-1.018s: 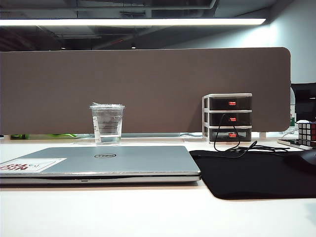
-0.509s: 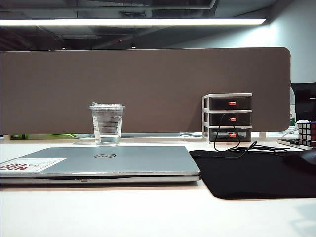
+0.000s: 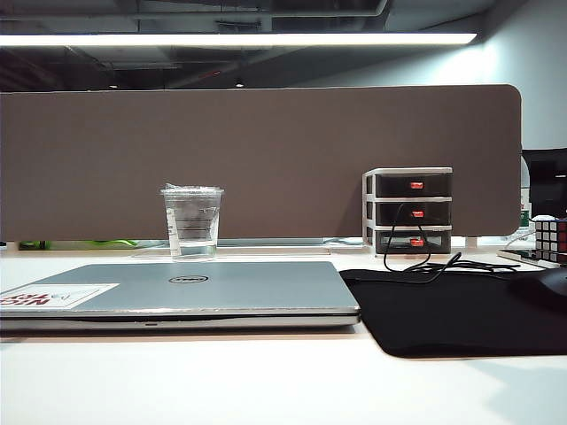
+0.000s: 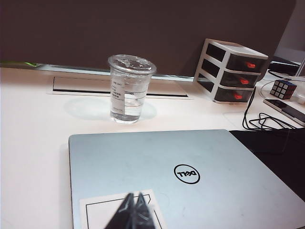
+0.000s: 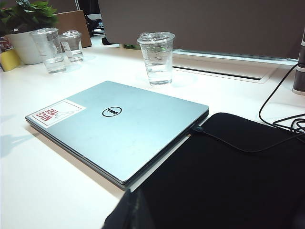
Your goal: Pick up the coffee cup and place it on the right side of the laptop.
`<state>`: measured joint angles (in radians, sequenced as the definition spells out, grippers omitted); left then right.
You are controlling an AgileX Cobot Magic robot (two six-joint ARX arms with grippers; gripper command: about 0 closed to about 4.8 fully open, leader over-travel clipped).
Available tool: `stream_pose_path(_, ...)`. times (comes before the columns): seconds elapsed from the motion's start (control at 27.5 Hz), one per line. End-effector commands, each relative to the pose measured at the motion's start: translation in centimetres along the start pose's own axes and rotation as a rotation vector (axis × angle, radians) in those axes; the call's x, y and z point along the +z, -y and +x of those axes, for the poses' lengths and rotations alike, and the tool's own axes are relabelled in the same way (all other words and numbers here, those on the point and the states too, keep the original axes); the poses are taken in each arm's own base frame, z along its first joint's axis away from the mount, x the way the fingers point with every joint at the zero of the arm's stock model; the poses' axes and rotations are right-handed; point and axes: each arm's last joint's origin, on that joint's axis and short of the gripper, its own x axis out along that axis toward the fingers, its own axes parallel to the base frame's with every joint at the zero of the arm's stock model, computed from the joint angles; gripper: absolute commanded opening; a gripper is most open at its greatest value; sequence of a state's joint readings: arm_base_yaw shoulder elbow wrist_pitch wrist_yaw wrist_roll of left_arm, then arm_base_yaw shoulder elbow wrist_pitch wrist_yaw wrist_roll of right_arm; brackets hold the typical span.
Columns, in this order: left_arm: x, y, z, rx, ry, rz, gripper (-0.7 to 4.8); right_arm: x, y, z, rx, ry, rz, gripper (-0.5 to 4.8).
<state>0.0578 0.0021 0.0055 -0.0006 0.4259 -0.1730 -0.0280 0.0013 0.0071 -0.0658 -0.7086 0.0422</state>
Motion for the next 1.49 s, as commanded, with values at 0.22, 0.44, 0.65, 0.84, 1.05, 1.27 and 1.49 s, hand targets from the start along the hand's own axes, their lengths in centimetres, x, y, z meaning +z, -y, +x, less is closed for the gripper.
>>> stream_pose_path(0.22, 0.2, -0.2, 0.0, 0.065, 0.020, 0.007, -0.01, 0.1, 0.0, 0.0, 0.007, 0.018, -0.012, -0.01)
stream_pose_path(0.44, 1.1, 0.0, -0.1, 0.048, 0.116, 0.047, 4.30, 0.4, 0.0, 0.0, 0.008, 0.045, -0.035, -0.01)
stream_pose_path(0.65, 2.5, 0.4, -0.3, 0.038, 0.217, 0.084, 4.40, 0.6, 0.0, 0.0, 0.010, 0.062, -0.046, -0.01)
stream_pose_path(0.84, 2.7, 0.4, -0.4, 0.032, 0.234, 0.069, 4.77, 0.6, -0.1, 0.0, 0.013, 0.061, -0.046, -0.01)
stream_pose_path(1.05, 4.5, 0.6, -0.1, 0.047, 0.203, 0.171, 4.77, 0.6, -0.1, 0.0, 0.027, 0.060, -0.046, -0.01)
stream_pose_path(1.27, 7.0, -0.2, 2.7, 0.050, 0.105, 0.182, 4.79, 0.6, -0.1, 0.0, 0.035, 0.059, -0.047, -0.01)
stream_pose_path(1.49, 8.7, -1.9, 7.9, -0.078, 0.041, 0.314, 4.79, 0.6, -0.1, 0.0, 0.034, 0.059, -0.046, -0.01)
